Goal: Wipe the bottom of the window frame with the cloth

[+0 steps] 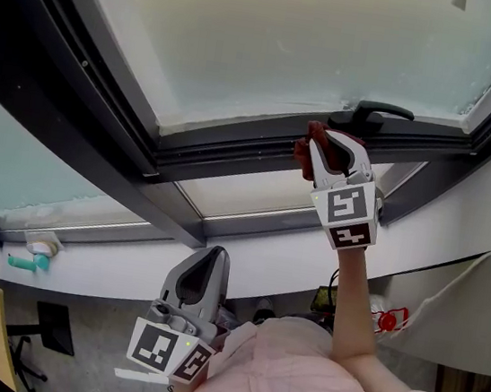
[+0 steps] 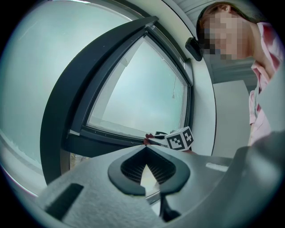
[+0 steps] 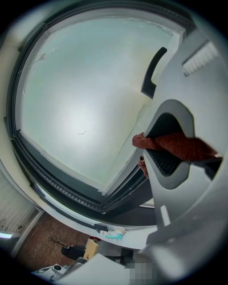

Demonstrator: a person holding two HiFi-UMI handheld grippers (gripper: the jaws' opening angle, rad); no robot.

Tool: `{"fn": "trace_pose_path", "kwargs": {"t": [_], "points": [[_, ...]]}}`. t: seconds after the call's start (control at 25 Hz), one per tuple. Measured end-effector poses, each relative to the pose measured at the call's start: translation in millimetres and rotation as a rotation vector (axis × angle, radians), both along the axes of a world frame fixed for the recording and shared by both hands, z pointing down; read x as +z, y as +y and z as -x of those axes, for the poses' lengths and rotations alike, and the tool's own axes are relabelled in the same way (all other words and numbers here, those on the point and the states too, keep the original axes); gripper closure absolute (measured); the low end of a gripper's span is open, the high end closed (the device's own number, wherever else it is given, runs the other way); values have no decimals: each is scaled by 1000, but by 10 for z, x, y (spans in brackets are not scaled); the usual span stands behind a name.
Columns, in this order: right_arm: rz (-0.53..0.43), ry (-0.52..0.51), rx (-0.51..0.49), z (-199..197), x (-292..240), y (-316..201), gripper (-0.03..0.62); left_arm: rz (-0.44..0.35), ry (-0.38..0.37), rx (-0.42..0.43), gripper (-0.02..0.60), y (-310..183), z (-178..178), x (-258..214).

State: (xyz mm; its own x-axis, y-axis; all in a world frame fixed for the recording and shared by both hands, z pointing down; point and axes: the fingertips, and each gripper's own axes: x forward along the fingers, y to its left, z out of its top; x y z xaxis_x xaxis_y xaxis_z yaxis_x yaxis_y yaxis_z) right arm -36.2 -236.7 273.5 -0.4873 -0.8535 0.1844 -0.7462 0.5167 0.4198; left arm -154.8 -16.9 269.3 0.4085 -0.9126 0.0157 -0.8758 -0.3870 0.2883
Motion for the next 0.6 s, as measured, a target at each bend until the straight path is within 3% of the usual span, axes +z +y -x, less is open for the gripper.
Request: {"fn": "trace_pose_path", "kwargs": {"t": [0.6], "points": [[1, -32, 21, -205, -10, -66, 523, 2, -2, -12, 585, -12, -49, 9]]}}
